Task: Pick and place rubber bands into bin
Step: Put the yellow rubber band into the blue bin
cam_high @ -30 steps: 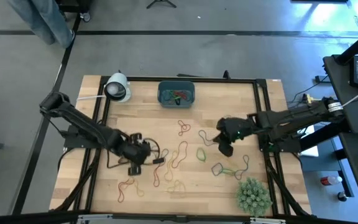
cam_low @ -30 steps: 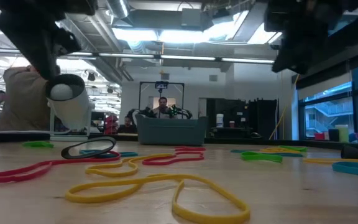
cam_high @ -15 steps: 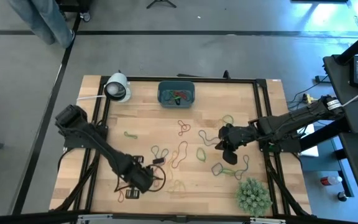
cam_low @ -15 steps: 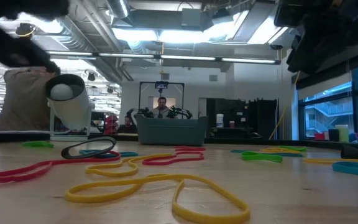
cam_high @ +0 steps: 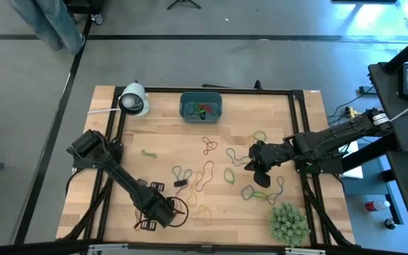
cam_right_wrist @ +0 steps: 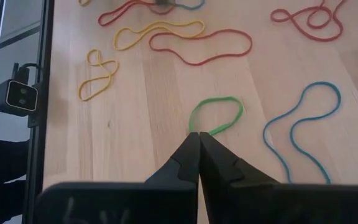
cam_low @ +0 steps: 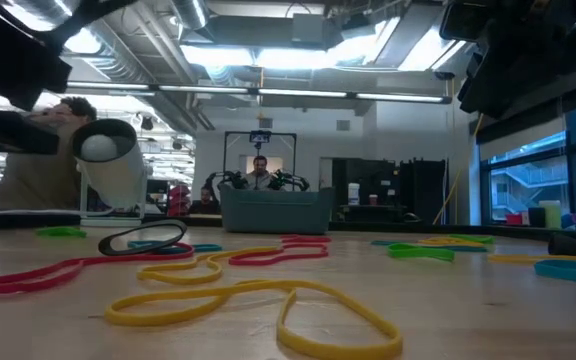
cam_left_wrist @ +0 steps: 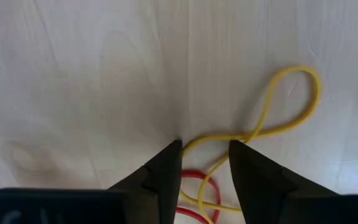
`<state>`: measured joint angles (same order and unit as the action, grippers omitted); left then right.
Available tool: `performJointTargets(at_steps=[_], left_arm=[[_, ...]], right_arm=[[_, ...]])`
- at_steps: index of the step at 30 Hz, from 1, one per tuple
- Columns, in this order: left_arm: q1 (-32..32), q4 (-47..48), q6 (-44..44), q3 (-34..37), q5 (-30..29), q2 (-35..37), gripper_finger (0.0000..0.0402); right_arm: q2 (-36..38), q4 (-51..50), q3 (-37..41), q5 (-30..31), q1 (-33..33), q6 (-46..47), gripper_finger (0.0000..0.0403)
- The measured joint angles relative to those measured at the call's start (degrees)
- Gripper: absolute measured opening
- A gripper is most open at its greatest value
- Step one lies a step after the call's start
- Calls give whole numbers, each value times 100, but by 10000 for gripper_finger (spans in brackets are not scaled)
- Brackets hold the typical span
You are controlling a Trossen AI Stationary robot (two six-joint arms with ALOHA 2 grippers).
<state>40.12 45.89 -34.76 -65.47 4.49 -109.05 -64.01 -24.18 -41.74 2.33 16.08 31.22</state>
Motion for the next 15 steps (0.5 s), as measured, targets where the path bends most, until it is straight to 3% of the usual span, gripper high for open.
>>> performJointTargets(at_steps=[3, 8, 15], left_arm=[[44, 29, -1, -13, 11, -70, 100], [39, 122, -83, -76, -42, -81, 13], [-180, 1104, -48, -728, -93, -190, 2]], right_arm=[[-1, 0, 0, 0, 1, -16, 9], [-2, -1, 0, 0, 0, -42, 9], [-2, -2, 0, 0, 0, -147, 9]])
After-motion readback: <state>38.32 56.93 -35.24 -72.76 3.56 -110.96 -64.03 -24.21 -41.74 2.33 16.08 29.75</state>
